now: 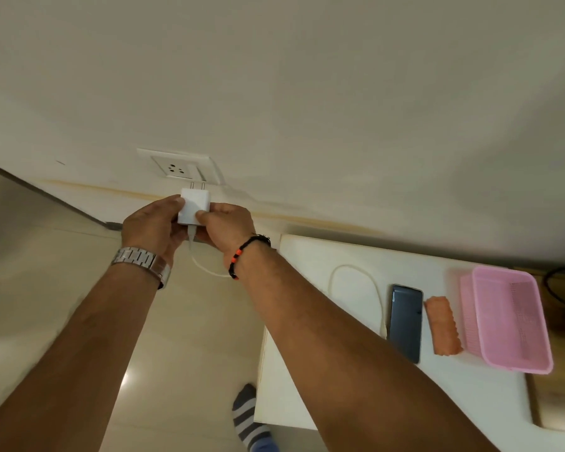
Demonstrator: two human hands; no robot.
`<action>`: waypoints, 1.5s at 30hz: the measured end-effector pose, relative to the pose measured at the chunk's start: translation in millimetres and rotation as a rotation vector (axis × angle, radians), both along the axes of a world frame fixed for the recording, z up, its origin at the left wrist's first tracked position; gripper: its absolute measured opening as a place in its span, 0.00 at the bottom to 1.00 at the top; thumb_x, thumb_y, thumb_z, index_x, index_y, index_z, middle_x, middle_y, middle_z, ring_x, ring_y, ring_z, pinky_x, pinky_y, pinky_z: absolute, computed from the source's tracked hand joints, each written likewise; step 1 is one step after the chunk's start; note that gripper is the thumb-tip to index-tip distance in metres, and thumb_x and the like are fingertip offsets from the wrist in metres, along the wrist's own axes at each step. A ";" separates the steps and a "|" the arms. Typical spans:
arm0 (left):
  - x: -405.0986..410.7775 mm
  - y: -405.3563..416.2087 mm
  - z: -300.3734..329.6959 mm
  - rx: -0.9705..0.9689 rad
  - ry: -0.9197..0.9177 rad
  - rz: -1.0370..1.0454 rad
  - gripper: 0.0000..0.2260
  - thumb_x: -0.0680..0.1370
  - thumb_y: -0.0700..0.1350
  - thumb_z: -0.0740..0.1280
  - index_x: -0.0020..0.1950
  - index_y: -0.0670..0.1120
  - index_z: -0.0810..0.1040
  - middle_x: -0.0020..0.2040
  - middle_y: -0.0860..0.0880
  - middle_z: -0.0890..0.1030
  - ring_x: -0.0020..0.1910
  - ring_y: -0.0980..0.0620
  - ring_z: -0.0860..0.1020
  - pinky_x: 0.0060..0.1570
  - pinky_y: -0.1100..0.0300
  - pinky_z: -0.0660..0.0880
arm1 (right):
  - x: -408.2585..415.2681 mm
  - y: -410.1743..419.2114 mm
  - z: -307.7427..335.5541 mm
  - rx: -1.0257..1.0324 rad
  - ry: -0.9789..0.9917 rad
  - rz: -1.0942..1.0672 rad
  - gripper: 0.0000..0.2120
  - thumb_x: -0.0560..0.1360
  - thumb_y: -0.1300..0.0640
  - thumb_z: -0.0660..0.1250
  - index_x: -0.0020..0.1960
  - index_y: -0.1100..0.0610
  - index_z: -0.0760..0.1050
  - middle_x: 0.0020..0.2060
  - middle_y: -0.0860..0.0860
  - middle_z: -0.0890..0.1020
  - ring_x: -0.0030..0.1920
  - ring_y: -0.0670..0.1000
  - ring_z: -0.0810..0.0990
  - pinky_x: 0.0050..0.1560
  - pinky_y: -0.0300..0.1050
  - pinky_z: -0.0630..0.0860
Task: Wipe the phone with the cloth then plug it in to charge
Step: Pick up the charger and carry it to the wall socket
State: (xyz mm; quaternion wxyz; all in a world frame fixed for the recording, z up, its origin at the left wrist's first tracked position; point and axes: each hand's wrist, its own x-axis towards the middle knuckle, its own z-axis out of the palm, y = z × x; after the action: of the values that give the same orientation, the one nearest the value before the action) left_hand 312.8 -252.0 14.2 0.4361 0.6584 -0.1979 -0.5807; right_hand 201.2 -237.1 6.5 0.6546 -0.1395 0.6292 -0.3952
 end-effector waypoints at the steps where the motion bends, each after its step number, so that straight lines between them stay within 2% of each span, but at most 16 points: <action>1: 4.2 -3.8 -0.7 0.000 -0.007 0.009 0.12 0.78 0.37 0.69 0.61 0.37 0.81 0.60 0.35 0.82 0.52 0.40 0.83 0.49 0.49 0.83 | 5.7 -3.8 -1.4 0.002 -0.005 0.002 0.14 0.76 0.67 0.68 0.60 0.64 0.81 0.55 0.61 0.85 0.53 0.60 0.86 0.55 0.56 0.84; 8: 24.6 -21.2 -8.3 -0.006 -0.025 0.029 0.13 0.77 0.36 0.69 0.62 0.36 0.81 0.60 0.35 0.82 0.51 0.40 0.83 0.46 0.49 0.83 | 29.8 -23.4 -10.0 0.005 0.019 0.026 0.15 0.76 0.67 0.68 0.61 0.64 0.81 0.55 0.61 0.85 0.53 0.59 0.86 0.53 0.54 0.84; 14: 28.0 -30.7 -11.3 -0.009 -0.025 0.031 0.13 0.77 0.36 0.69 0.61 0.36 0.81 0.58 0.36 0.83 0.51 0.41 0.83 0.49 0.48 0.83 | 34.5 -32.5 -14.0 -0.001 0.054 0.029 0.14 0.76 0.65 0.69 0.61 0.62 0.81 0.54 0.59 0.86 0.53 0.59 0.86 0.56 0.54 0.83; 18: 27.8 -35.9 -11.6 -0.020 -0.036 0.036 0.12 0.77 0.36 0.69 0.60 0.36 0.82 0.57 0.36 0.83 0.50 0.41 0.84 0.51 0.46 0.83 | 35.2 -37.7 -14.7 -0.010 0.059 0.021 0.13 0.75 0.65 0.69 0.59 0.61 0.82 0.49 0.58 0.86 0.51 0.59 0.86 0.54 0.54 0.84; 22: 28.9 -36.0 -14.1 -0.024 -0.049 0.045 0.10 0.77 0.36 0.70 0.58 0.37 0.83 0.55 0.38 0.84 0.47 0.42 0.84 0.51 0.46 0.83 | 37.4 -37.9 -17.0 -0.024 0.074 0.032 0.07 0.73 0.64 0.71 0.48 0.55 0.84 0.39 0.51 0.84 0.49 0.59 0.87 0.54 0.56 0.84; 24: 29.5 -38.5 -16.1 -0.041 -0.052 0.054 0.09 0.77 0.36 0.71 0.56 0.37 0.83 0.52 0.40 0.85 0.46 0.44 0.85 0.47 0.49 0.84 | 36.7 -40.9 -16.7 -0.022 0.068 0.014 0.12 0.72 0.63 0.71 0.35 0.49 0.83 0.34 0.50 0.84 0.48 0.60 0.87 0.53 0.57 0.84; 26: 29.4 -43.2 -17.6 -0.049 -0.063 0.056 0.07 0.76 0.36 0.72 0.53 0.38 0.84 0.50 0.42 0.86 0.44 0.46 0.86 0.43 0.52 0.84 | 35.5 -44.8 -15.9 -0.014 0.081 -0.001 0.16 0.71 0.63 0.72 0.26 0.50 0.80 0.31 0.49 0.83 0.48 0.60 0.87 0.53 0.58 0.84; 28: 29.5 -50.0 -20.3 -0.035 -0.088 0.064 0.07 0.76 0.37 0.73 0.53 0.37 0.84 0.48 0.41 0.86 0.42 0.46 0.86 0.41 0.53 0.84 | 35.5 -49.3 -13.6 -0.013 0.097 0.004 0.15 0.71 0.63 0.72 0.27 0.51 0.79 0.30 0.48 0.82 0.48 0.61 0.87 0.53 0.59 0.84; 30: 29.4 -57.3 -22.0 -0.019 -0.111 0.055 0.06 0.75 0.38 0.73 0.51 0.39 0.85 0.47 0.41 0.86 0.44 0.42 0.85 0.44 0.50 0.84 | 35.5 -53.2 -8.3 -0.014 0.106 0.009 0.12 0.70 0.65 0.72 0.31 0.53 0.78 0.31 0.50 0.81 0.50 0.62 0.86 0.53 0.62 0.83; 33: 30.3 -64.8 -22.9 -0.011 -0.128 0.049 0.02 0.75 0.38 0.73 0.46 0.42 0.85 0.45 0.42 0.86 0.44 0.42 0.85 0.38 0.54 0.83 | 35.5 -57.9 -1.6 0.001 0.131 0.006 0.02 0.69 0.66 0.70 0.39 0.65 0.79 0.38 0.58 0.82 0.53 0.65 0.84 0.52 0.66 0.82; 35: 31.5 -64.2 -23.9 -0.018 -0.096 0.055 0.04 0.75 0.38 0.73 0.49 0.40 0.85 0.50 0.39 0.86 0.46 0.42 0.86 0.43 0.51 0.84 | 35.4 -55.9 -3.0 -0.019 0.125 0.004 0.04 0.70 0.65 0.71 0.42 0.66 0.81 0.37 0.58 0.84 0.50 0.63 0.85 0.52 0.64 0.83; 38: 30.7 -55.2 -21.7 -0.015 -0.033 0.072 0.08 0.76 0.39 0.73 0.53 0.37 0.84 0.55 0.37 0.85 0.51 0.39 0.85 0.55 0.41 0.82 | 31.7 -45.8 -3.7 -0.047 0.094 0.024 0.05 0.73 0.60 0.72 0.40 0.62 0.83 0.32 0.52 0.83 0.37 0.53 0.84 0.52 0.58 0.84; 41: 26.7 -41.5 -19.2 -0.009 0.053 0.104 0.12 0.77 0.45 0.74 0.56 0.38 0.82 0.54 0.37 0.85 0.52 0.39 0.85 0.53 0.39 0.82 | 25.5 -38.0 -3.5 -0.036 0.117 0.055 0.15 0.73 0.54 0.72 0.41 0.68 0.80 0.35 0.60 0.80 0.37 0.55 0.79 0.54 0.63 0.82; 43: 23.3 -31.0 -21.8 0.020 0.086 0.092 0.17 0.78 0.52 0.71 0.59 0.41 0.80 0.55 0.39 0.85 0.54 0.40 0.85 0.56 0.40 0.81 | 21.1 -31.0 -1.5 -0.028 0.122 0.068 0.11 0.72 0.53 0.72 0.38 0.60 0.76 0.35 0.57 0.74 0.38 0.55 0.74 0.54 0.68 0.80; 44: 21.6 -24.9 -23.8 0.046 0.111 0.084 0.20 0.79 0.56 0.69 0.60 0.41 0.79 0.55 0.40 0.85 0.56 0.41 0.85 0.58 0.41 0.80 | 18.9 -25.8 -2.7 -0.024 0.117 0.068 0.11 0.72 0.54 0.71 0.38 0.60 0.75 0.36 0.56 0.73 0.38 0.54 0.73 0.54 0.69 0.80; 45: 19.7 -18.4 -25.2 0.071 0.142 0.079 0.23 0.80 0.60 0.66 0.60 0.41 0.79 0.54 0.41 0.85 0.57 0.41 0.84 0.60 0.41 0.79 | 15.7 -19.9 -5.7 -0.017 0.108 0.065 0.13 0.73 0.54 0.71 0.39 0.65 0.75 0.36 0.55 0.74 0.39 0.54 0.74 0.54 0.69 0.80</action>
State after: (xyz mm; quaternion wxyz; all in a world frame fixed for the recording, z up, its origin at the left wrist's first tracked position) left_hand 332.5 -270.4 -11.0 0.4478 0.6381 -0.1197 -0.6148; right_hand 217.0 -257.0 0.8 0.6310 -0.1865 0.6552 -0.3710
